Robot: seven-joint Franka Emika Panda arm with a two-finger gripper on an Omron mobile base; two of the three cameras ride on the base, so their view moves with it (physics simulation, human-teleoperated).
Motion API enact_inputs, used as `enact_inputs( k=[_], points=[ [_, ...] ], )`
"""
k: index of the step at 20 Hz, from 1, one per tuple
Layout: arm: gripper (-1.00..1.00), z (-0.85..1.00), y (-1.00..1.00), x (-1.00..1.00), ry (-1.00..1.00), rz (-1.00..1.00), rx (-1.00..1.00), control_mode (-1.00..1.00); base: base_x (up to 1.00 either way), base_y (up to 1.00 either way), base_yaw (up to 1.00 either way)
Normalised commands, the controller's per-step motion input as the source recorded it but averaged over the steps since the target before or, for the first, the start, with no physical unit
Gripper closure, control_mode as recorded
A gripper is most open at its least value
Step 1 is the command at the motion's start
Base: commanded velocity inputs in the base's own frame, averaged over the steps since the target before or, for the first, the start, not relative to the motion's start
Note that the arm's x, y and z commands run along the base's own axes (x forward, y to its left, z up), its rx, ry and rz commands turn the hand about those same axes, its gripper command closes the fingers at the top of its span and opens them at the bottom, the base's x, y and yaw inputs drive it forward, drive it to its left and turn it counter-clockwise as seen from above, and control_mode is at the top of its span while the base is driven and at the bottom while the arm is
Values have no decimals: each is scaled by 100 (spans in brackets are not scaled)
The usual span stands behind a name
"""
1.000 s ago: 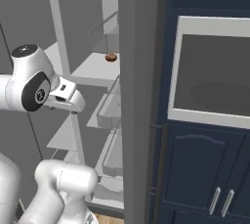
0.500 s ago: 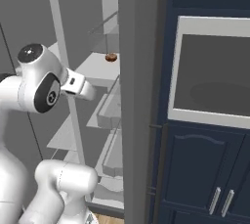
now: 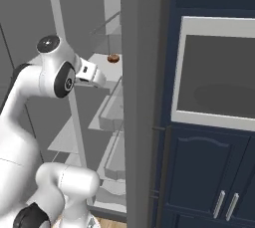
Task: Take the mushroom and orange from the fridge shelf and place them in the freezer drawer to begin freezing them.
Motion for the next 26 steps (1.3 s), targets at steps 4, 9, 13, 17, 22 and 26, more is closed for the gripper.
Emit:
enact_inputs(
  k=[4,9,13,17,22,26],
  points=[
    [-100,5,3,81,2,0,0,-100,0,0,0],
    [-100,0,6,92,9,0,0,-100,0,0,0],
    [-100,0,2,86,6,0,0,-100,0,0,0],
    [-100,-3,0,77,6,0,0,-100,0,0,0],
    [-100,-17,0,66,5,0,0,-100,0,0,0],
    [-100,-23,2,59,3,0,0,-100,0,0,0]
  ],
)
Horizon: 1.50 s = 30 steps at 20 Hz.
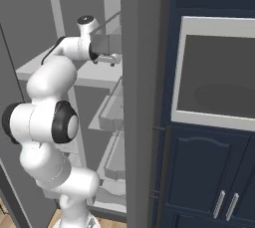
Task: Take the mushroom and orange from the fridge shelf and place them in the freezer drawer to begin freezing them.
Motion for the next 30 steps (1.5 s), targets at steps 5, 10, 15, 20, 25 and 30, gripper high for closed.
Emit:
enact_inputs(
  k=[5,10,15,20,25,30],
  points=[
    [-100,-19,1,55,2,0,0,-100,0,0,0],
    [-100,-6,0,52,0,0,0,-100,0,0,0],
    [-100,-8,0,42,0,0,0,-100,0,0,0],
    [-100,-10,0,34,0,0,0,-100,0,0,0],
    [-100,-13,0,32,0,0,0,-100,0,0,0],
    [-100,-13,0,31,0,0,0,-100,0,0,0]
  ],
)
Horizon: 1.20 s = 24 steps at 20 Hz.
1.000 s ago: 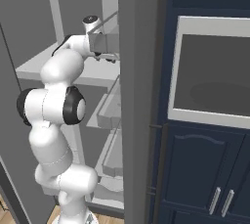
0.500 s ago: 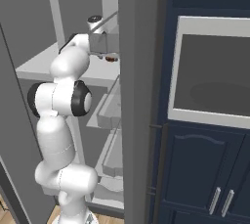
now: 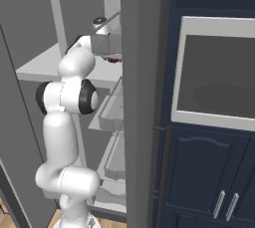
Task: Take the mushroom and orange from the fridge shelf and place them in the freezer drawer to begin freezing them.
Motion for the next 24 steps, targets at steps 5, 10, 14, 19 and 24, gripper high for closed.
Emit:
enact_inputs(
  k=[5,10,14,19,24],
  points=[
    [100,-12,3,22,0,0,0,-100,0,0,0],
    [100,-3,1,-7,-8,0,0,-100,0,0,0],
    [100,-10,8,-81,-21,0,0,-100,0,0,0],
    [100,-6,13,-100,-8,0,0,-100,0,0,0],
    [100,-4,7,-100,-4,0,0,-100,0,0,0]
  ],
)
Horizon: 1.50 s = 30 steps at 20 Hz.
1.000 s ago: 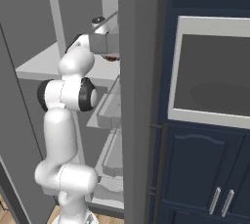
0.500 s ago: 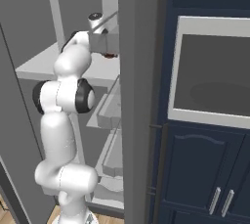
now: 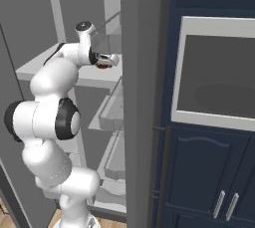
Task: Take the mushroom and orange from the fridge shelf and place them in the freezer drawer to begin freezing them.
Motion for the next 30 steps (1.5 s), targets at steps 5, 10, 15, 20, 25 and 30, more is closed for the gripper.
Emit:
enact_inputs(
  k=[5,10,15,20,25,30],
  points=[
    [100,0,0,-100,0,0,0,-100,0,0,0],
    [100,0,0,-100,0,0,0,-100,0,0,0],
    [100,0,0,-100,3,0,0,-100,0,0,0],
    [100,-6,0,-100,6,0,0,-100,0,0,0],
    [100,-7,2,-79,13,0,0,-100,0,0,0],
    [100,-10,8,-68,15,1,0,-100,0,0,0]
  ],
)
